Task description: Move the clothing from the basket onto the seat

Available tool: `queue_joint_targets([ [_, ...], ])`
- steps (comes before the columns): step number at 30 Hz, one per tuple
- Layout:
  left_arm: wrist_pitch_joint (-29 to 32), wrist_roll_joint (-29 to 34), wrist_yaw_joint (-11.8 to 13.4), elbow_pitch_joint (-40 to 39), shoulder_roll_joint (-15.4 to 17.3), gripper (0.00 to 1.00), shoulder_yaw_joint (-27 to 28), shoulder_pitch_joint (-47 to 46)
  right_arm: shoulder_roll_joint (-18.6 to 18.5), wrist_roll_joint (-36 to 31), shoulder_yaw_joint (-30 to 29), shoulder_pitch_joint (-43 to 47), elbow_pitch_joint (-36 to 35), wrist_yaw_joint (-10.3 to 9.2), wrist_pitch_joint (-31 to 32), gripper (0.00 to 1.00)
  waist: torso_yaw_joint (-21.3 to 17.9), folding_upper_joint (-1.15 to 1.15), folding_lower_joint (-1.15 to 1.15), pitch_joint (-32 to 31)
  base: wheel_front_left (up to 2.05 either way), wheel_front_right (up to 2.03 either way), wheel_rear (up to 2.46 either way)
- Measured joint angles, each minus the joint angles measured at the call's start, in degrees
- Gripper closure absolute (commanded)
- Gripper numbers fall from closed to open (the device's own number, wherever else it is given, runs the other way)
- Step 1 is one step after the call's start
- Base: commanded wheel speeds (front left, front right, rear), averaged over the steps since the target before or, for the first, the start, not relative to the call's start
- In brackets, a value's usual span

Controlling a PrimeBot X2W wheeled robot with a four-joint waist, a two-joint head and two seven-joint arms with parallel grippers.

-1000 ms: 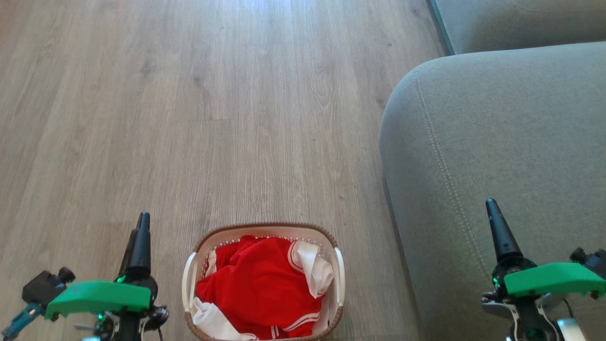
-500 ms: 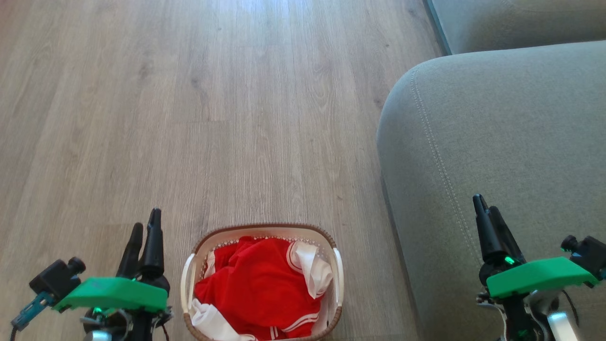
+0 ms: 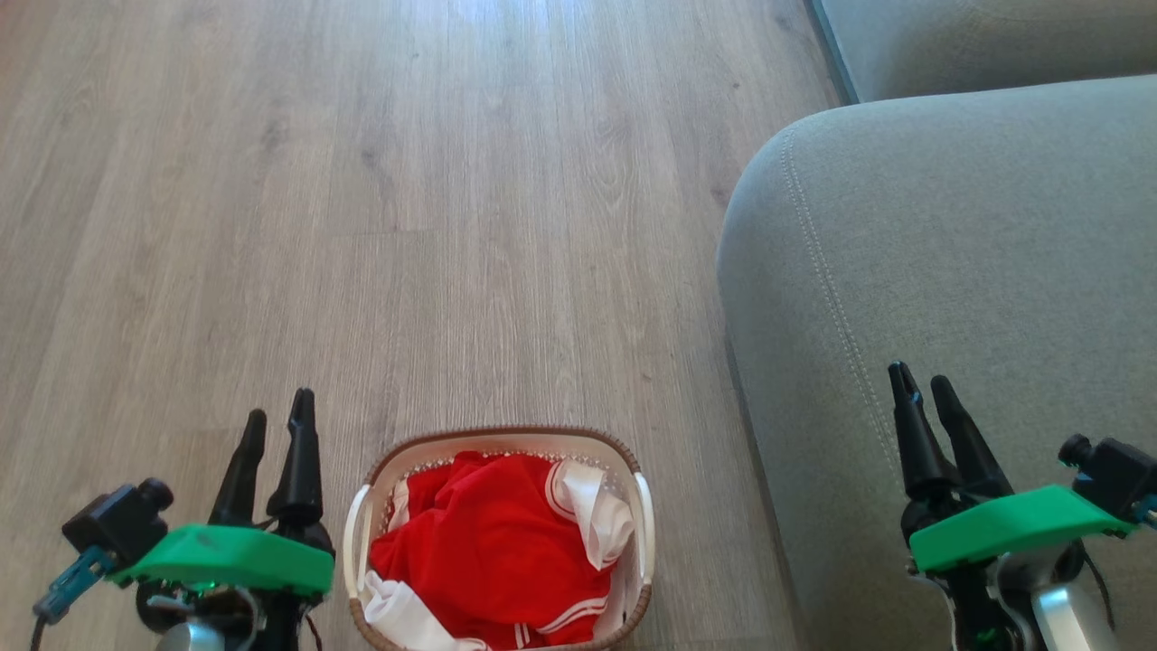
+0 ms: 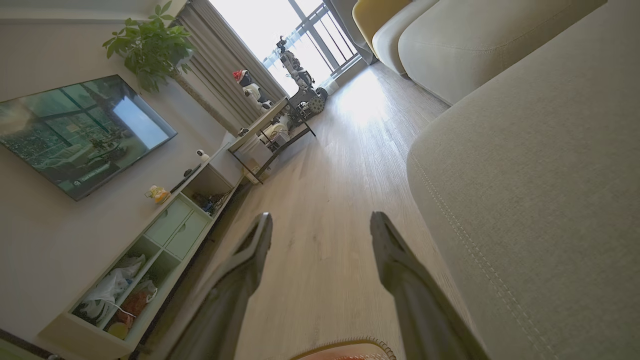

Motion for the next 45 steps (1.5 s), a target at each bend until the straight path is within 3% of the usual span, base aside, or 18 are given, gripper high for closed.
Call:
queue_joint_targets([
  [45, -7.31, 31.05, -0.22, -4.19, 0.02, 0.0, -1.49, -0.64, -0.45, -28.03, 2.52, 0.0, -4.48, 0.01, -7.65, 0.0, -0.41, 0.0, 0.0, 0.23, 0.0, 0.0, 0.0],
])
